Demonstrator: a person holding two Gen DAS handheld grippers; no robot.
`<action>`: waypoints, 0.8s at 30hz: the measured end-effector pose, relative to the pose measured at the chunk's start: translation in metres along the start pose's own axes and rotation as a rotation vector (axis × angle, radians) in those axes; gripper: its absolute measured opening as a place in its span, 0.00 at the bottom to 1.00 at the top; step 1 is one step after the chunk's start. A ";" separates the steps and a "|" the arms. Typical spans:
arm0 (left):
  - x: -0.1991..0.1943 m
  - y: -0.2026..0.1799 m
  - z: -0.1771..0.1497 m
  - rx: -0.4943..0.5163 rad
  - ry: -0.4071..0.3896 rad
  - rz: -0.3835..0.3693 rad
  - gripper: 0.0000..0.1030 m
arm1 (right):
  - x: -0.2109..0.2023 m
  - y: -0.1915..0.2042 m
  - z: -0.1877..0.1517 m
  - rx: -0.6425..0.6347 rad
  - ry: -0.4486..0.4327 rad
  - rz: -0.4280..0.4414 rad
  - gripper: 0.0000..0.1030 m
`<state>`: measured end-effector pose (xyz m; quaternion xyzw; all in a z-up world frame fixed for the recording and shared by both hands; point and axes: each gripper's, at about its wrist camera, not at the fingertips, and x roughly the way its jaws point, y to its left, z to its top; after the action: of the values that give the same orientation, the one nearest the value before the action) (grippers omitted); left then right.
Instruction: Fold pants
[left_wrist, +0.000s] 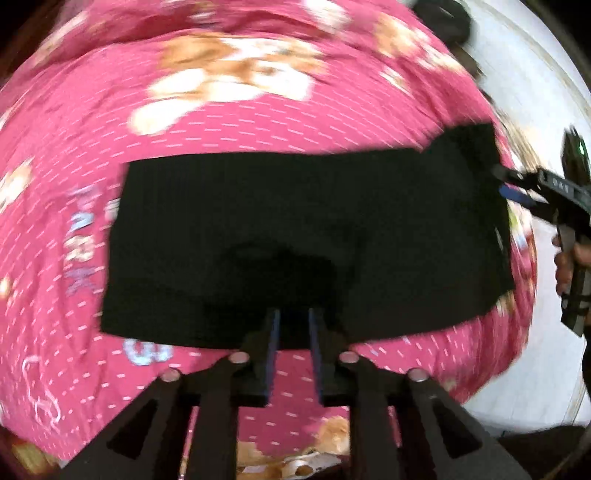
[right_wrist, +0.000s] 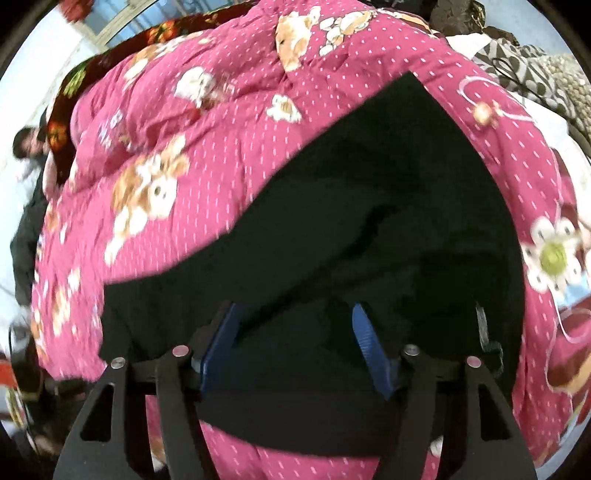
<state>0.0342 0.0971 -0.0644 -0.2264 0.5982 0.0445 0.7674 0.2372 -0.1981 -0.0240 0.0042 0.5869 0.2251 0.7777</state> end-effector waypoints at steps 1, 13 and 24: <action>0.000 0.012 0.003 -0.048 -0.005 0.010 0.25 | 0.005 0.003 0.011 0.010 -0.003 0.001 0.62; 0.022 0.076 0.038 -0.236 0.005 0.092 0.38 | 0.076 0.008 0.112 0.159 0.042 -0.252 0.62; 0.034 0.060 0.046 -0.191 0.046 0.068 0.38 | 0.088 -0.021 0.099 0.255 0.093 -0.309 0.10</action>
<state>0.0646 0.1624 -0.1058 -0.2790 0.6160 0.1222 0.7264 0.3534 -0.1602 -0.0793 0.0022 0.6396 0.0269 0.7682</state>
